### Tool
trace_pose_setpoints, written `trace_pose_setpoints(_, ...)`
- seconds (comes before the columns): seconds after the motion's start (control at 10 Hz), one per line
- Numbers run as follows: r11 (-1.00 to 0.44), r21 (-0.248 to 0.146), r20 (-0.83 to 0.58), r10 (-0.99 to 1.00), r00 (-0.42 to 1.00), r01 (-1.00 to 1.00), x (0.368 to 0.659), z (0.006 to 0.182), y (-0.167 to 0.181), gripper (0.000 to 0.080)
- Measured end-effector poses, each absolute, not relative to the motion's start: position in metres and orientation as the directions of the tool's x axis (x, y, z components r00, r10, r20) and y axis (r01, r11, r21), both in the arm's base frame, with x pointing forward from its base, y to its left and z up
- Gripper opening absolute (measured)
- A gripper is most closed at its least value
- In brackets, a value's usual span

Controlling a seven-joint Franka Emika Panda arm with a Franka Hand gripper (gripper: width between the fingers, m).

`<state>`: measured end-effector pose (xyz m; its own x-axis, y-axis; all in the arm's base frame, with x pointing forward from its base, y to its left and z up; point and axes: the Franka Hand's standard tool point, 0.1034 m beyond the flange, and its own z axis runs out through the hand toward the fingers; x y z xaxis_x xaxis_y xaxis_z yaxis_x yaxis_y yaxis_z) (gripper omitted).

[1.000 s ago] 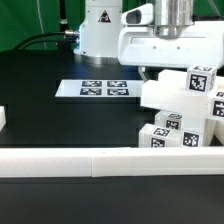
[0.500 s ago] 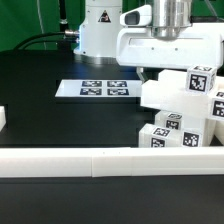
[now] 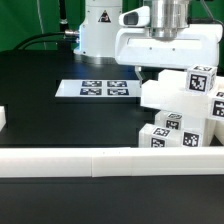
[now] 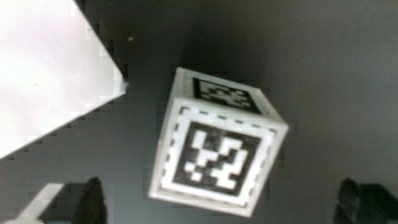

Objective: Assemble chair

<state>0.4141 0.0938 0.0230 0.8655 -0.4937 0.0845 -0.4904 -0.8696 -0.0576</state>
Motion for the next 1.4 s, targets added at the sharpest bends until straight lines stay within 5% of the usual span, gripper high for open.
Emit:
trace_pose_setpoints(0.8, -0.875, -0.030, 0.069, -0.483, 0.873, -0.482, 0.401, 0.006, 0.101, 0.0639)
trace_pose_setpoints(1.0, -0.876, -0.029, 0.068, -0.482, 0.873, -0.481, 0.400, 0.005, 0.102, 0.0298)
trace_pose_setpoints(1.4, -0.882, -0.039, 0.068, -0.471, 0.879, -0.469, 0.408, 0.012, 0.103, 0.0282)
